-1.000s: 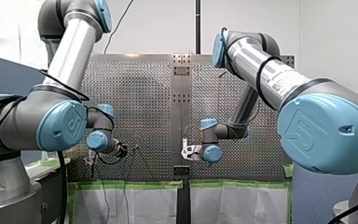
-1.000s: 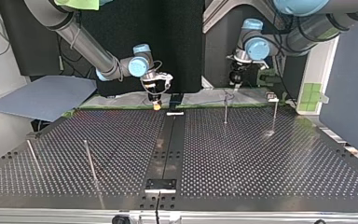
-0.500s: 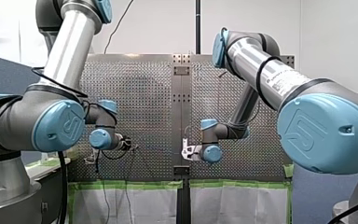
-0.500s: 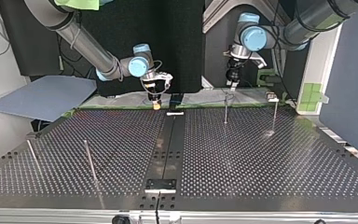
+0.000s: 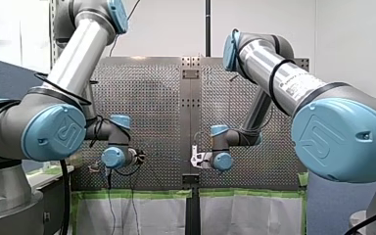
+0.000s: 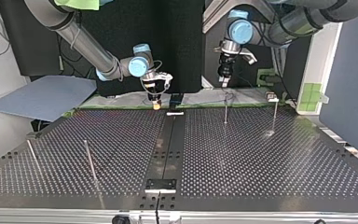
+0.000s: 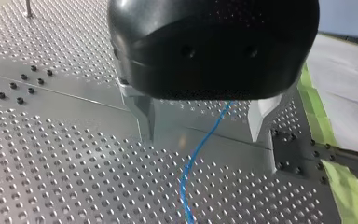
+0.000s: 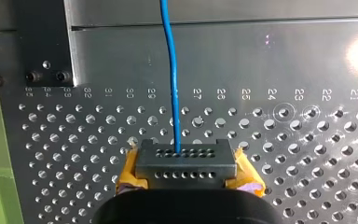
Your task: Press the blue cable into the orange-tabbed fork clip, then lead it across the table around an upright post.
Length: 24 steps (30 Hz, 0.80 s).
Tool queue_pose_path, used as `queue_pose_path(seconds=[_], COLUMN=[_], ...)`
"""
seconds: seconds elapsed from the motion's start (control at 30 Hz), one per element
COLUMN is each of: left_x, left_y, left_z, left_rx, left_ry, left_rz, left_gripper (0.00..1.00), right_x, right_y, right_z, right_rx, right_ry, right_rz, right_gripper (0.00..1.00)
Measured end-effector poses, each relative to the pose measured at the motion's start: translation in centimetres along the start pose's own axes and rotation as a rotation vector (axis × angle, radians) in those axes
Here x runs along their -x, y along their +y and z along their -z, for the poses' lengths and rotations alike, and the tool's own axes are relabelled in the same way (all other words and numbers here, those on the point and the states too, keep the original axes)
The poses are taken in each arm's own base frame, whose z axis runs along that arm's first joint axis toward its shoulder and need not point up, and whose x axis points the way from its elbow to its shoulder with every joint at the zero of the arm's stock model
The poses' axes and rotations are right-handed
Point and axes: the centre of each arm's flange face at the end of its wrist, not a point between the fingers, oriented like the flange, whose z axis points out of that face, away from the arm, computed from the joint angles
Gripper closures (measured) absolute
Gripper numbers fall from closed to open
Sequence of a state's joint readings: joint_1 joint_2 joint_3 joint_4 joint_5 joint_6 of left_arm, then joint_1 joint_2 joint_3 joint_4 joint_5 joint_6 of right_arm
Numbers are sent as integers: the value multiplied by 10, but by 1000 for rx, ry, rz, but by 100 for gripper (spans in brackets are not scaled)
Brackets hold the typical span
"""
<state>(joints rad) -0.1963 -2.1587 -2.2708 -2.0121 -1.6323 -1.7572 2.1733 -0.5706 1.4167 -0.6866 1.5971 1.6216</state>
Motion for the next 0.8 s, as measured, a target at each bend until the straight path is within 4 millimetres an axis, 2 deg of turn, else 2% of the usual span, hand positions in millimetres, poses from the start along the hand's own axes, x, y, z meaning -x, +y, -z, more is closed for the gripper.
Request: queue_pose_path(seconds=[0.4, 0.8], left_x=[-39, -30], left_y=[11, 12], left_z=[-2, -25], left_rx=[53, 83], left_ry=[13, -39], left_rz=[-3, -27], left_gripper=[0, 0], right_x=[1, 1], right_y=[-2, -3], right_z=[1, 1], right_rx=[-3, -4], right_ry=[-3, -6], right_rz=[1, 1], right_gripper=[100, 100])
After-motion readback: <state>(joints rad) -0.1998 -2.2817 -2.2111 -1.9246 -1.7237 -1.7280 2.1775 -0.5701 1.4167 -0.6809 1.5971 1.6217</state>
